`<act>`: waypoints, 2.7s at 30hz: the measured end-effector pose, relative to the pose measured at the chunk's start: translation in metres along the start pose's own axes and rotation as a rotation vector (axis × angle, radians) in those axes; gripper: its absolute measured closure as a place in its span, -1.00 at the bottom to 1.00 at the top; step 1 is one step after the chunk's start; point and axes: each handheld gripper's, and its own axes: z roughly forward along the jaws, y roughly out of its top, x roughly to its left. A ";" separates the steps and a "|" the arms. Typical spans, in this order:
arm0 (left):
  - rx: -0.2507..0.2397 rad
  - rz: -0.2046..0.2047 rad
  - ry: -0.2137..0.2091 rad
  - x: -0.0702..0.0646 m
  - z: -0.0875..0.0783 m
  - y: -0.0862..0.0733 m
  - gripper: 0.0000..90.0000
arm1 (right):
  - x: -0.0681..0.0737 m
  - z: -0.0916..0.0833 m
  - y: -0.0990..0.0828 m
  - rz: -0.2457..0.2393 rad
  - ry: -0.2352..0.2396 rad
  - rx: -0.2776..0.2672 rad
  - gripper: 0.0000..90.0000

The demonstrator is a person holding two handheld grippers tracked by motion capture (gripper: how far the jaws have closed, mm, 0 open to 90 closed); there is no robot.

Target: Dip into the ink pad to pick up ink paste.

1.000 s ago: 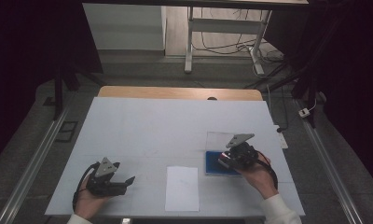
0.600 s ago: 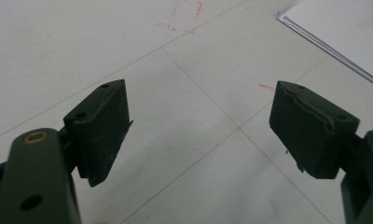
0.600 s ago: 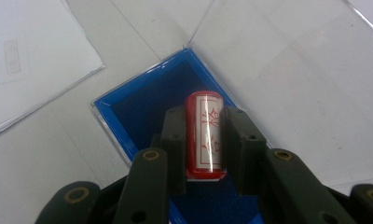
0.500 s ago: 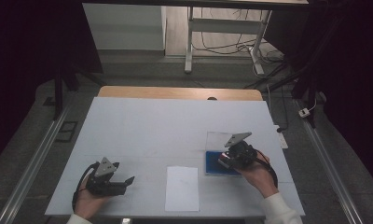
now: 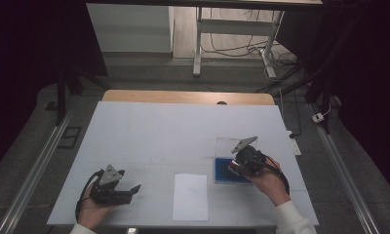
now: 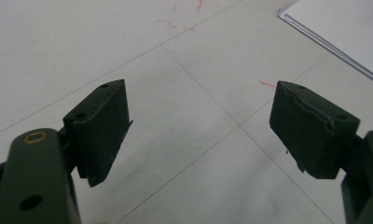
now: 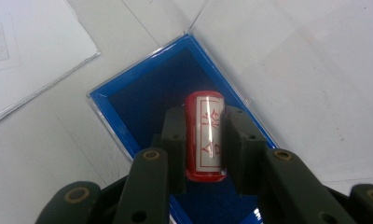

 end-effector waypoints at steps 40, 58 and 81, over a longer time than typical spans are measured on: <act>-0.001 0.024 -0.006 -0.002 0.000 0.001 -0.55 | -0.002 -0.040 0.004 0.042 0.028 -0.200 0.56; 0.003 0.022 -0.017 -0.003 0.001 0.001 -0.55 | -0.001 -0.027 0.004 0.022 0.038 -0.154 0.56; 0.011 0.025 -0.019 -0.002 0.001 0.001 -0.55 | -0.003 -0.005 0.001 0.017 0.042 -0.066 0.56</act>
